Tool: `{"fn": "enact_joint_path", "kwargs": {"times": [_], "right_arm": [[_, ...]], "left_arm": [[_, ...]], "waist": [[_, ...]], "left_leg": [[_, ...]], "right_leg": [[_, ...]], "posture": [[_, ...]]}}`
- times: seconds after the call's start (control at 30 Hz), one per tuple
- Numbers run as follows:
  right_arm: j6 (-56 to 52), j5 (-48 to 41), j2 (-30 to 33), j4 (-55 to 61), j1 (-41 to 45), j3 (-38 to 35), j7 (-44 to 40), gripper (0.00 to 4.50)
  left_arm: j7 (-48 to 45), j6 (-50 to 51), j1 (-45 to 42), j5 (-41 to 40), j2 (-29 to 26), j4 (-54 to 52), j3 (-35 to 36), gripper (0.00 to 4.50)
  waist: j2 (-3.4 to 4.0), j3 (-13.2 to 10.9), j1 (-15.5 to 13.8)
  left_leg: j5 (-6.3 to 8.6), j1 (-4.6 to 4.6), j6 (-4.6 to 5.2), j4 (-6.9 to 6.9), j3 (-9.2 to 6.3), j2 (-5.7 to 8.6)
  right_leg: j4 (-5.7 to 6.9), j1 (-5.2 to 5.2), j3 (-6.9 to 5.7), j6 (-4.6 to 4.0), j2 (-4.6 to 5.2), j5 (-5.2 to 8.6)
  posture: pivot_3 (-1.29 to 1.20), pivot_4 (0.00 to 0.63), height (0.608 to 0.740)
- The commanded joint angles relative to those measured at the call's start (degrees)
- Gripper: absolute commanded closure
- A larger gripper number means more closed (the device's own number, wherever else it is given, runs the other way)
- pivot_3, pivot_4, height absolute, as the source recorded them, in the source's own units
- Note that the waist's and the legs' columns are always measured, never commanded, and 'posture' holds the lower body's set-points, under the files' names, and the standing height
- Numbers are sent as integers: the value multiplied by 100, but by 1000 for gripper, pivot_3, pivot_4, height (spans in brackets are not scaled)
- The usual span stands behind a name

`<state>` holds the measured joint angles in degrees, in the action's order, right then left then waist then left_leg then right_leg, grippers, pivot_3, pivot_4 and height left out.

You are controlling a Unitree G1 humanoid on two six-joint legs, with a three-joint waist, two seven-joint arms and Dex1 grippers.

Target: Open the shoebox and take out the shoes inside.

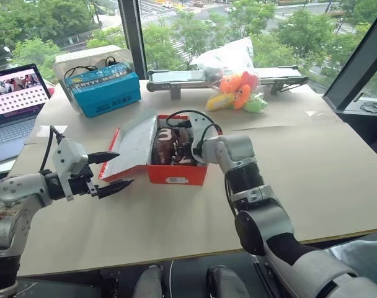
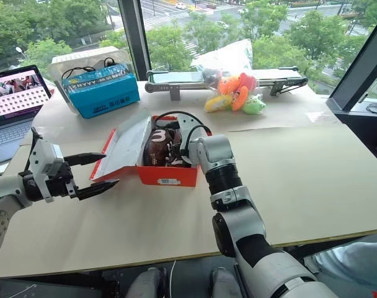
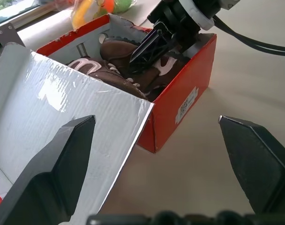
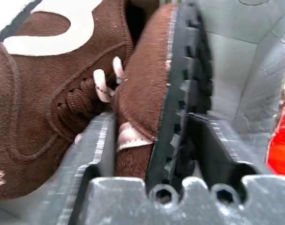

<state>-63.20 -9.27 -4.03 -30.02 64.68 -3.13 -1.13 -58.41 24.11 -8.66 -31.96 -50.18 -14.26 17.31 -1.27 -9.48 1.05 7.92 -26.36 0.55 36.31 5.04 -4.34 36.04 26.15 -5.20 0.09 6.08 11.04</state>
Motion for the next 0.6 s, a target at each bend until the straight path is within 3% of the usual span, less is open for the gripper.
{"fn": "enact_joint_path", "kwargs": {"times": [0.03, 0.13, 0.43, 0.6], "right_arm": [[-18, -51, -31, -78, 85, -50, -60, 3383], [-30, -57, -7, -84, 93, -74, -54, 3927], [-111, -155, -23, -47, 263, -358, 72, 3927], [-410, -308, 37, 324, 811, -804, 329, 3927]], "left_arm": [[36, -19, -102, -90, -4, -158, 92, 0], [38, -15, -115, -100, 2, -150, 86, 0], [22, -15, -188, -81, 6, -106, 31, 0], [-3, -29, -293, -55, 3, -24, -28, 0]], "waist": [[0, 0, 5], [0, 0, 14], [0, 0, 8], [1, -3, 3]], "left_leg": [[0, 0, 0, 0, 0, 0], [0, 0, 0, -1, 0, -1], [0, 0, 0, 0, 0, 0], [0, -2, 0, -1, 1, 0]], "right_leg": [[0, 0, 0, 0, 0, 0], [0, 0, 0, 0, 0, 0], [0, 0, 0, 0, 0, 0], [0, 5, 0, 0, -1, 0]], "posture": [[0, 150, 740], [0, 150, 740], [0, 150, 740], [0, 150, 740]]}}
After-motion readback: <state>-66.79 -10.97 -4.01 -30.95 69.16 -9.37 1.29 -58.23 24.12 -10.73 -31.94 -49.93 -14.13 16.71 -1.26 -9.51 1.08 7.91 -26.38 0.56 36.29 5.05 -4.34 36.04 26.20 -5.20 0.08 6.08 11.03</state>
